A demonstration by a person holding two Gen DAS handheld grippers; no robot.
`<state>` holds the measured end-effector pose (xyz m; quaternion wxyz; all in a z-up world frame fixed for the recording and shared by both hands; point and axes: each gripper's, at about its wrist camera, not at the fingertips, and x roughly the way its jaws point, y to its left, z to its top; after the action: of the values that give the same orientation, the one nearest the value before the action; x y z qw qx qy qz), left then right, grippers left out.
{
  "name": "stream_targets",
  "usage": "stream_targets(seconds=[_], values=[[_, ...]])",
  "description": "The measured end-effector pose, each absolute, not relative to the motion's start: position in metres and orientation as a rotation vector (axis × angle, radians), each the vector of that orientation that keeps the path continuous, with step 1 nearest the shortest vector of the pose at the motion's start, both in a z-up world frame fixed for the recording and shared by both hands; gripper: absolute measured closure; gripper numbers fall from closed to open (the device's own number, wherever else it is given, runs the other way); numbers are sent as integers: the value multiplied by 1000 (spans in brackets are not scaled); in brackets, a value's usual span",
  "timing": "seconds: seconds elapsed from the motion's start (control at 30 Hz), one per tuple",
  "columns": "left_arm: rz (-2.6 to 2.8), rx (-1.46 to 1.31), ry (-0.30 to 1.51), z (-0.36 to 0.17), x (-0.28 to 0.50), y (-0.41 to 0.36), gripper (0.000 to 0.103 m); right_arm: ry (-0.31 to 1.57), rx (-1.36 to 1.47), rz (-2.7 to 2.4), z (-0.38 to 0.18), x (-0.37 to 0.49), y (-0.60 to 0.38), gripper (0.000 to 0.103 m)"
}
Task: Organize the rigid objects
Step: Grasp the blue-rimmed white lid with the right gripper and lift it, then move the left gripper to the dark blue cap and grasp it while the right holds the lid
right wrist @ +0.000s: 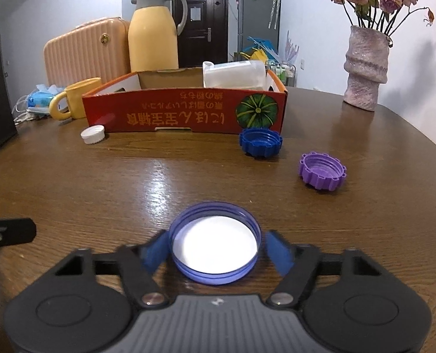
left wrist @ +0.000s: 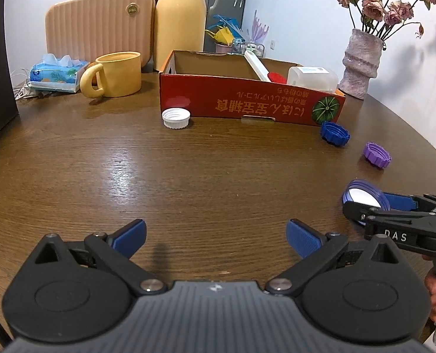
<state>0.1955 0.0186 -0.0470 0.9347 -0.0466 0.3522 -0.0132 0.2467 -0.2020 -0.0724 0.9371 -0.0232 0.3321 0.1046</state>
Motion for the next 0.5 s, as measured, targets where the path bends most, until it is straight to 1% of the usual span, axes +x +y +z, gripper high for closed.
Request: stream_targets(seconds=[0.5], values=[[-50, -82, 716, -47, 201, 6, 0, 646, -15, 207, -66, 242, -214, 38]])
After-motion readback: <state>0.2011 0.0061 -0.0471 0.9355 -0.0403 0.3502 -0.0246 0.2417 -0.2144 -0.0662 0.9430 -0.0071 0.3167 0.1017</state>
